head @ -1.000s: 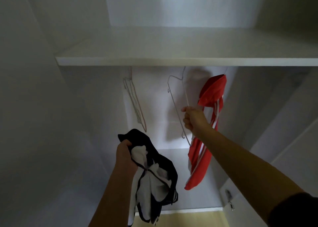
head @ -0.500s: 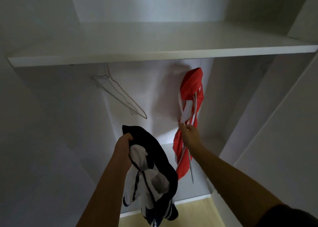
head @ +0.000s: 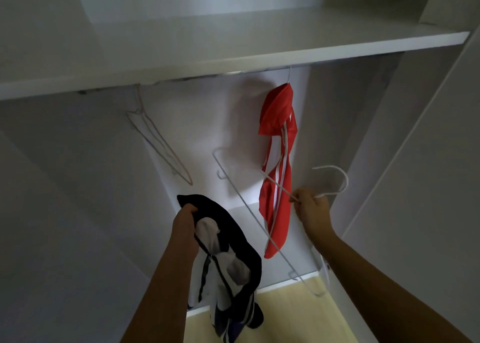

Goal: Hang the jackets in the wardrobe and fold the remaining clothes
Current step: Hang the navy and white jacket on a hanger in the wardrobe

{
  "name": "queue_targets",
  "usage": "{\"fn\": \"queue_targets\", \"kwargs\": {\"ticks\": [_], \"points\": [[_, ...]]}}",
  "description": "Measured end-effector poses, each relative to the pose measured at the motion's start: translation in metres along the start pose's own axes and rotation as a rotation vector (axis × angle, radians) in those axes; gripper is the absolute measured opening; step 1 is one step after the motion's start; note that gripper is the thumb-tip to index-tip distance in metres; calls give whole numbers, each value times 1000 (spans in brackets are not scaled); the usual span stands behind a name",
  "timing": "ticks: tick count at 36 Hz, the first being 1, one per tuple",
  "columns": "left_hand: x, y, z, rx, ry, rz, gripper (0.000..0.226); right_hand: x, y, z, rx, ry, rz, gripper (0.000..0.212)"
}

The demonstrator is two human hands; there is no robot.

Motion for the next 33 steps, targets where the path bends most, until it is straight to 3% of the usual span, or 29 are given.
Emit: {"fn": "queue_targets", "kwargs": {"ticks": [6,9,12,17,19,22,25,27,30,33], "points": [[-16,3,5,-20,70,-56,38,-16,8,26,12,-494,73,52],[-22,10,9,-16,56,-35,22,-14,11,46,39,-649,103,54],[-17,14,5,16,54,-8,23,3,16,63,34,-728,166,52],[4,22,-5,-14,245,90,25,53,45,81,-12,-527,317,32],[16,21,-9,-61,413,108,32,70,54,79,-56,-396,379,34],[35,16,-26,-56,603,160,25,79,54,70,-133,-303,437,38],[40,6,-39,-39,507,161,19,72,47,60,-177,-257,405,43],[46,3,-48,1,210,178,12,60,43,53,-216,-236,330,37],[55,-4,-57,40,-119,221,23,41,46,44,-301,-219,202,19],[63,-6,-57,46,-222,280,32,41,50,38,-346,-136,132,41]]}}
Point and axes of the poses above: each hand's wrist, its own y-axis away from the middle knuckle, its own z-axis out of the palm, x = y × z, the point moved 8 cm from there along -y, towards the middle knuckle, and after that the axes turned 6 degrees about -x, right-handed, at the moved point
